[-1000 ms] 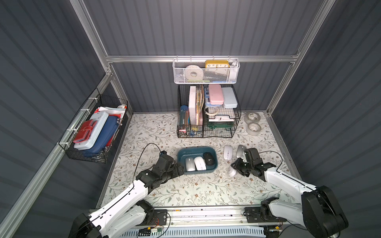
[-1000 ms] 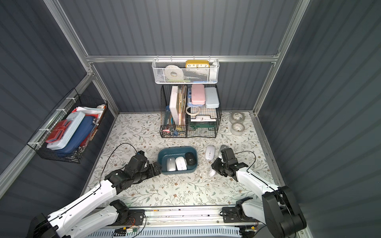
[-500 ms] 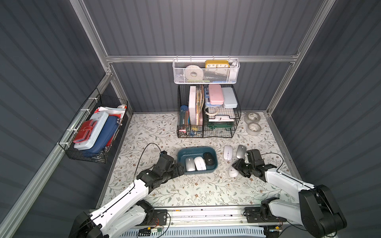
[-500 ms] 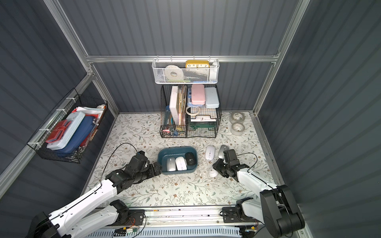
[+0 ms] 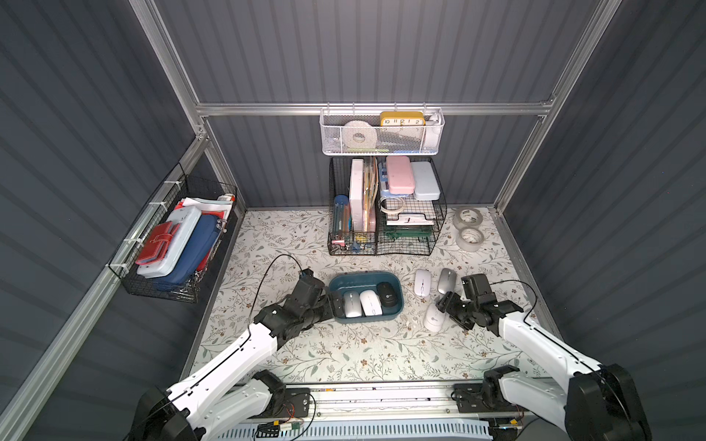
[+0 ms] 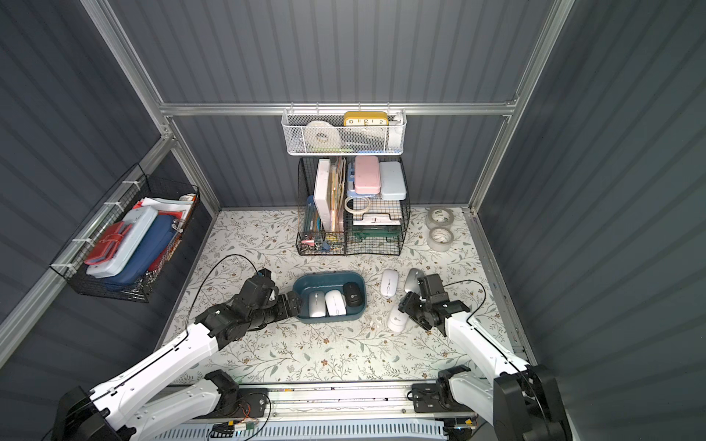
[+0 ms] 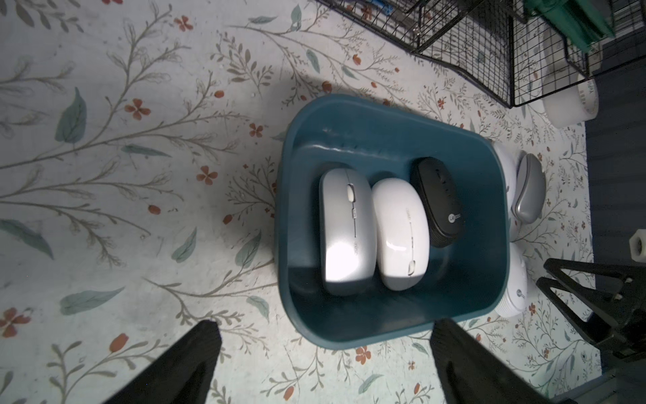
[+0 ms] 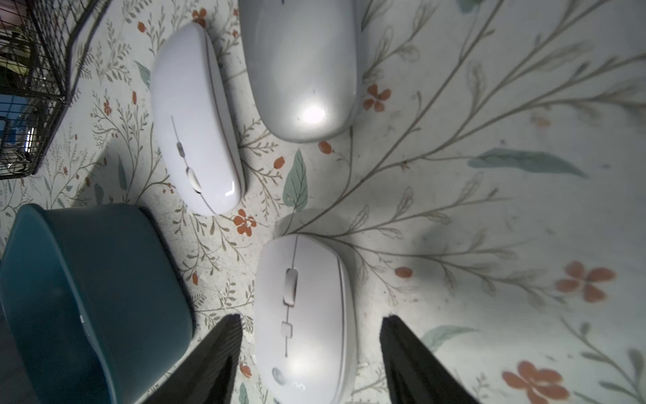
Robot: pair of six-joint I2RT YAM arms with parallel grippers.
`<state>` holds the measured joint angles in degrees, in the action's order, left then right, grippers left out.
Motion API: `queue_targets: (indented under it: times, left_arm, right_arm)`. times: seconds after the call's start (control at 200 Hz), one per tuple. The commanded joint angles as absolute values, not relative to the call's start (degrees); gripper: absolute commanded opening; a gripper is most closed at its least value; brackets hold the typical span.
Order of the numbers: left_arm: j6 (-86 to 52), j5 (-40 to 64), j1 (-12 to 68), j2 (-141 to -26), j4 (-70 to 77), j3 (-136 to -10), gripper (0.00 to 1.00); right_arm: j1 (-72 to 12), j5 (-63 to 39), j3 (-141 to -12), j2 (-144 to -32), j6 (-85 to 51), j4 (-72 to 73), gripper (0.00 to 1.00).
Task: Take out the mouse from the storage box
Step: Place the mouse at the center of the board, then pick up the mouse from the storage box.
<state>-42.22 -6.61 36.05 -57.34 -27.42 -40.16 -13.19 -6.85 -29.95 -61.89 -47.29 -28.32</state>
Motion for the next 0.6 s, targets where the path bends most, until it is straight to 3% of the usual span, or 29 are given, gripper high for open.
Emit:
queue_targets:
  times: [0.0,0.395,0.595]
  left_arm:
    - [-39.3,-7.7,36.1,-60.6,-32.2,-45.1,0.99]
    - [-36.3,-13.1,42.7,-76.0,-40.4,-60.3,0.97]
    - [-35.1,-10.2,44.3,-83.7,-39.3,-63.3,0.97]
  right_arm:
    - [-13.3,-2.8,-32.8,-59.9,-44.8,-35.0,0.69]
    - [-23.0,5.3,-37.5,-56.1,-44.6,-38.1,0.75]
    - [-27.5,8.8,-38.3,-55.1,-44.4,-37.7,0.76]
